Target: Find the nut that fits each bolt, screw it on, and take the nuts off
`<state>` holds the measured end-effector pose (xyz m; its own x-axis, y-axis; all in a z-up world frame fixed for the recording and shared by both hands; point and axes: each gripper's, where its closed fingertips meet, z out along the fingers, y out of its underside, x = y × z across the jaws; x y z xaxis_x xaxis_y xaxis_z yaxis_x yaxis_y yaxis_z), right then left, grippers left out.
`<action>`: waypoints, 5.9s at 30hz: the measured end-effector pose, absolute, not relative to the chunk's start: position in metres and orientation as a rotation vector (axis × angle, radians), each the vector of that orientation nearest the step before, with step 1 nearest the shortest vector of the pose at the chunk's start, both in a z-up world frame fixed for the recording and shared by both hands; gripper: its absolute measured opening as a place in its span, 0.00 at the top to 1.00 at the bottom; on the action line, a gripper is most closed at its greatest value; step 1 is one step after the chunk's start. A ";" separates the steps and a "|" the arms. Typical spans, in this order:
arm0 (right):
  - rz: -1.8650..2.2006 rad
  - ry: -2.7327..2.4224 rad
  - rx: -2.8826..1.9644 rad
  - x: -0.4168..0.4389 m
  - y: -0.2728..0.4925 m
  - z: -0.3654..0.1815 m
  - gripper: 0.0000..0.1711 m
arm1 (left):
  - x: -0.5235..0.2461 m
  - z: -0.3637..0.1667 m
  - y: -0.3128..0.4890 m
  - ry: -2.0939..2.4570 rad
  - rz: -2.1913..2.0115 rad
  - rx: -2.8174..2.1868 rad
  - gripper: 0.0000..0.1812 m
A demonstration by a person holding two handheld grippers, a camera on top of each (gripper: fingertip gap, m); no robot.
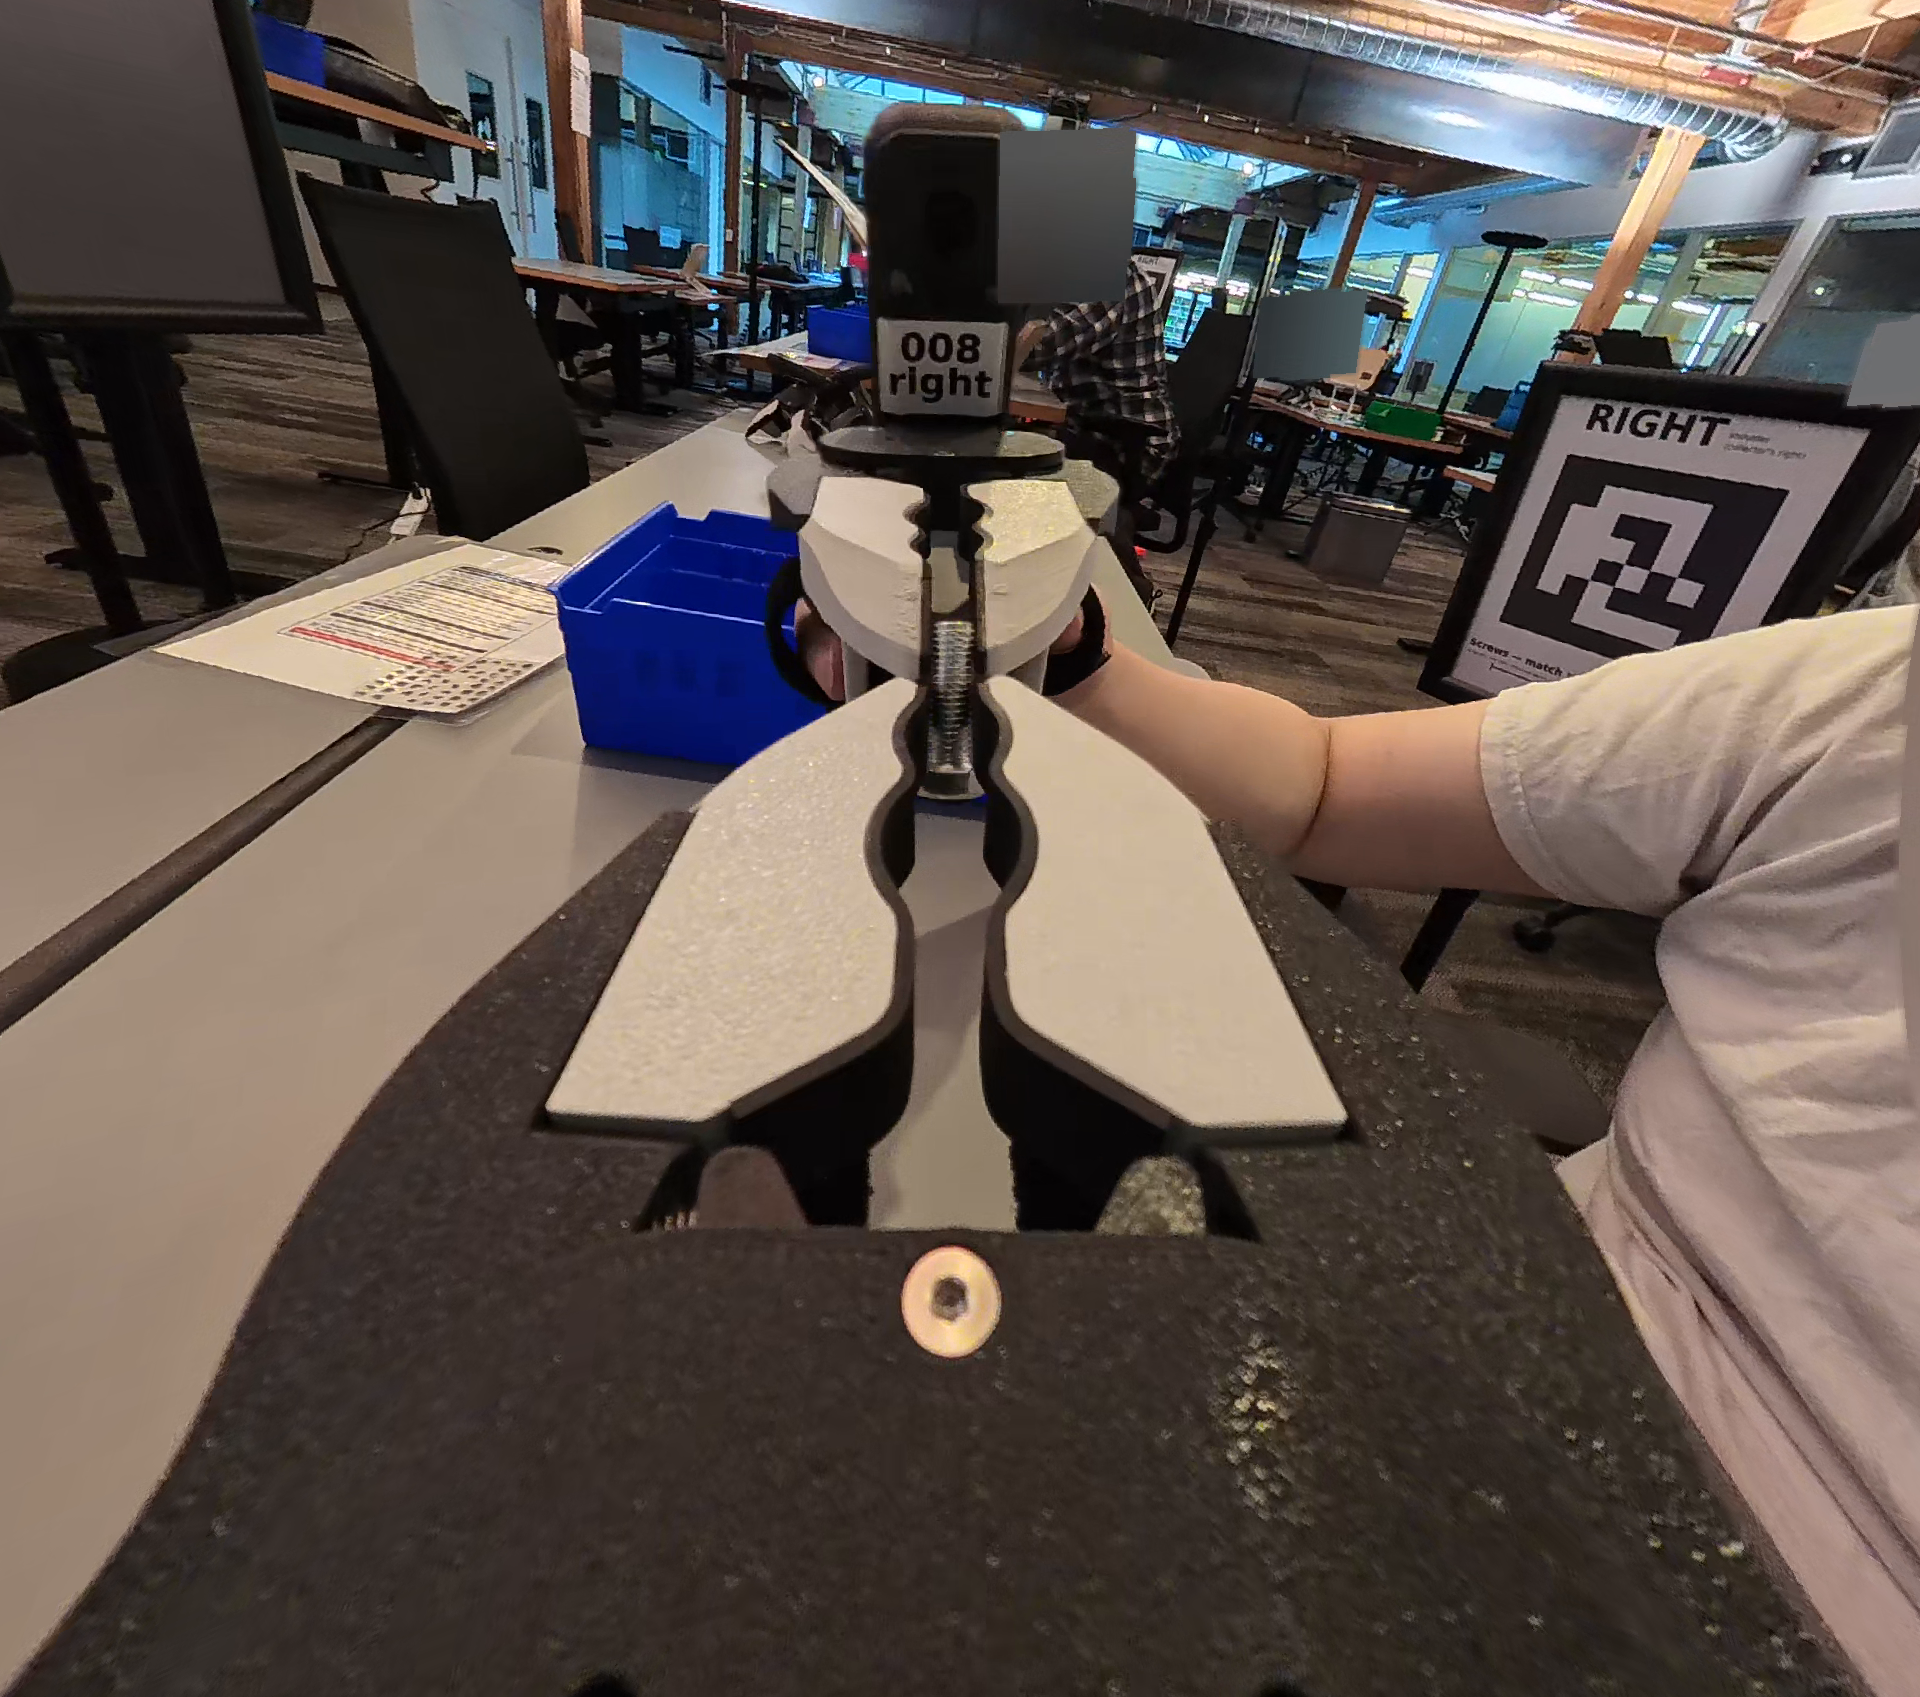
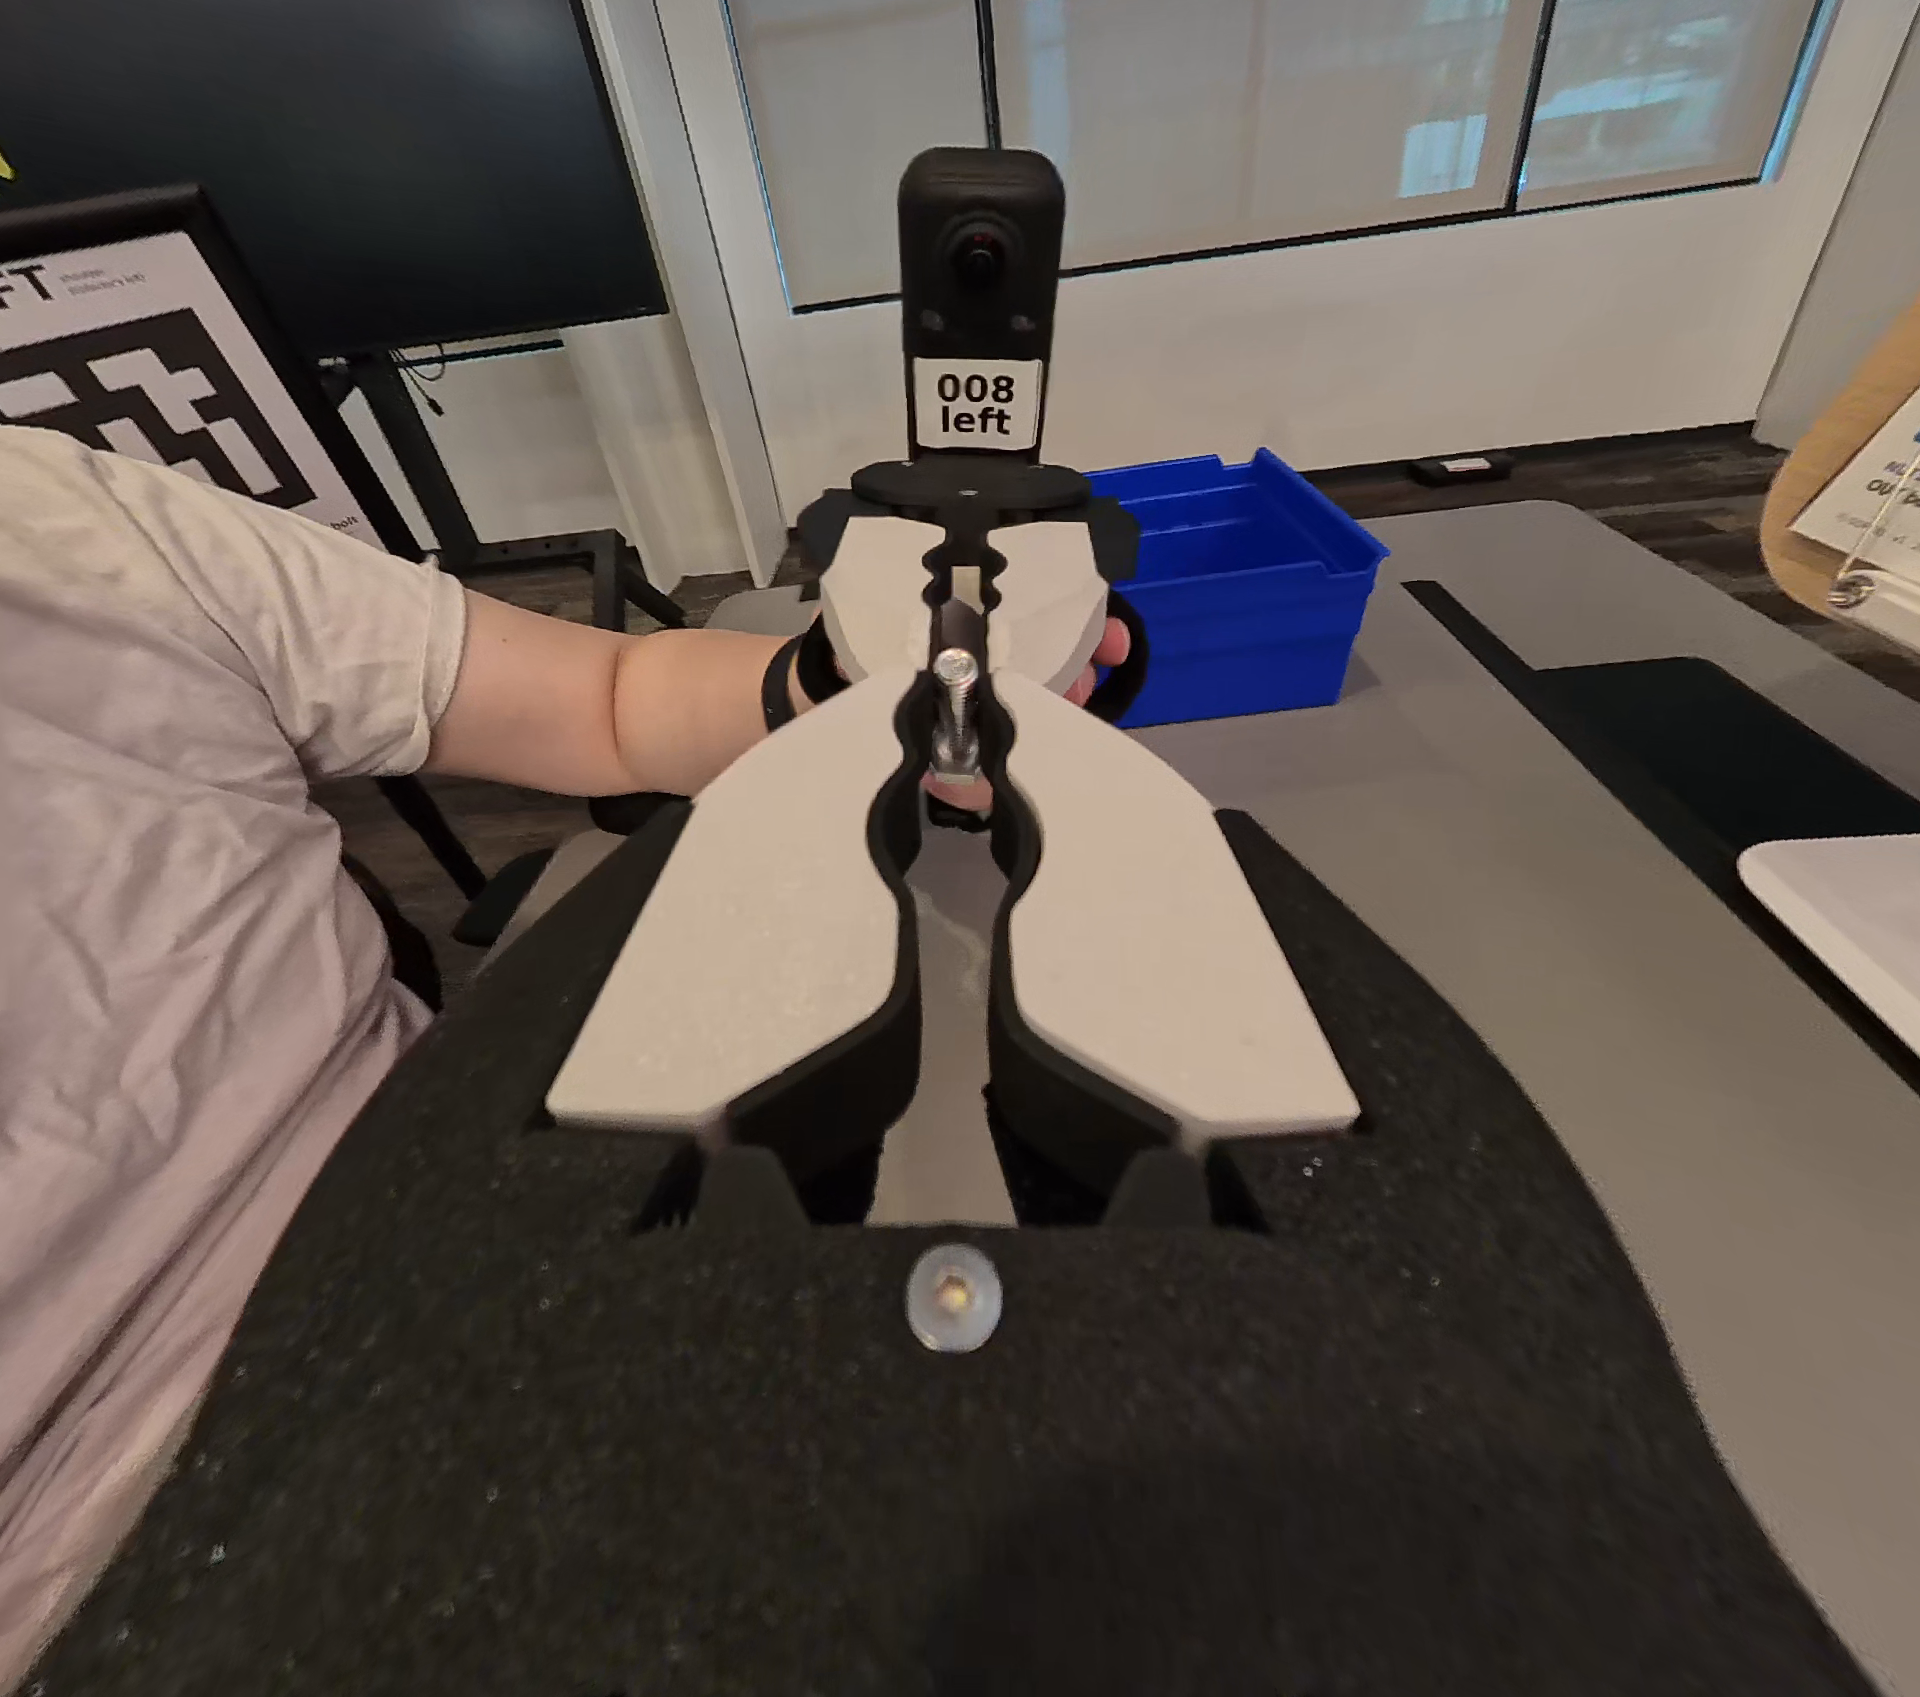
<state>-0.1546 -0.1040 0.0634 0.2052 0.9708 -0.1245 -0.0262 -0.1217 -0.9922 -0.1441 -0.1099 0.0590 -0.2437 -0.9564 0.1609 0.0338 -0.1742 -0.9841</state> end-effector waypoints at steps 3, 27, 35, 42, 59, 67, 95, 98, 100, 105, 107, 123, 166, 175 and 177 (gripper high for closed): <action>1.177 -0.967 -1.369 -0.155 -0.104 0.064 0.96 | -0.144 0.058 -0.110 1.258 -1.546 -1.172 0.96; 0.859 -1.109 -1.360 -0.162 -0.107 0.057 0.96 | -0.121 0.015 -0.111 1.456 -0.913 -1.177 0.81; 0.848 -1.118 -1.347 -0.161 -0.108 0.058 0.96 | -0.126 0.029 -0.106 1.366 -0.964 -1.167 0.87; 0.840 -1.133 -1.332 -0.164 -0.110 0.058 0.96 | -0.125 0.028 -0.107 1.382 -0.919 -1.146 0.88; 0.852 -1.136 -1.328 -0.163 -0.110 0.057 0.96 | -0.125 0.029 -0.107 1.376 -0.896 -1.141 0.95; 0.854 -1.133 -1.327 -0.162 -0.109 0.058 0.96 | -0.125 0.029 -0.105 1.365 -0.885 -1.149 0.95; 0.569 -1.850 -1.817 -0.149 -0.114 -0.140 0.87 | -0.176 0.042 -0.032 1.281 -0.699 -1.342 0.95; 0.571 -1.812 -1.883 -0.146 -0.111 -0.141 0.87 | -0.177 0.044 -0.033 1.282 -0.692 -1.339 0.95; 0.546 -1.806 -1.926 -0.146 -0.110 -0.144 0.87 | -0.177 0.045 -0.033 1.282 -0.688 -1.338 0.95; 0.528 -1.798 -1.988 -0.149 -0.112 -0.149 0.89 | -0.179 0.045 -0.030 1.271 -0.689 -1.353 0.95; 0.453 -1.793 -2.001 -0.147 -0.106 -0.152 0.90 | -0.179 0.045 -0.030 1.270 -0.695 -1.354 0.95; 0.470 -1.801 -2.081 -0.145 -0.113 -0.155 0.89 | -0.174 0.040 -0.035 1.308 -0.679 -1.358 0.95; 0.499 -1.465 -1.497 -0.145 -0.120 0.021 0.92 | -0.125 -0.027 -0.103 1.696 -0.700 -1.170 0.95; 0.348 -1.617 -1.466 -0.146 -0.128 0.005 0.92 | -0.125 -0.034 -0.117 1.799 -0.658 -1.101 0.95; 0.334 -1.640 -1.455 -0.147 -0.131 0.003 0.92 | -0.125 -0.035 -0.121 1.813 -0.666 -1.087 0.95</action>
<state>-0.1470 -0.1311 0.0034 0.0871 0.8979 0.4315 0.6573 0.2737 -0.7022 -0.1246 -0.1209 -0.0352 -0.2166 -0.8828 -0.4169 -0.4028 0.4698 -0.7855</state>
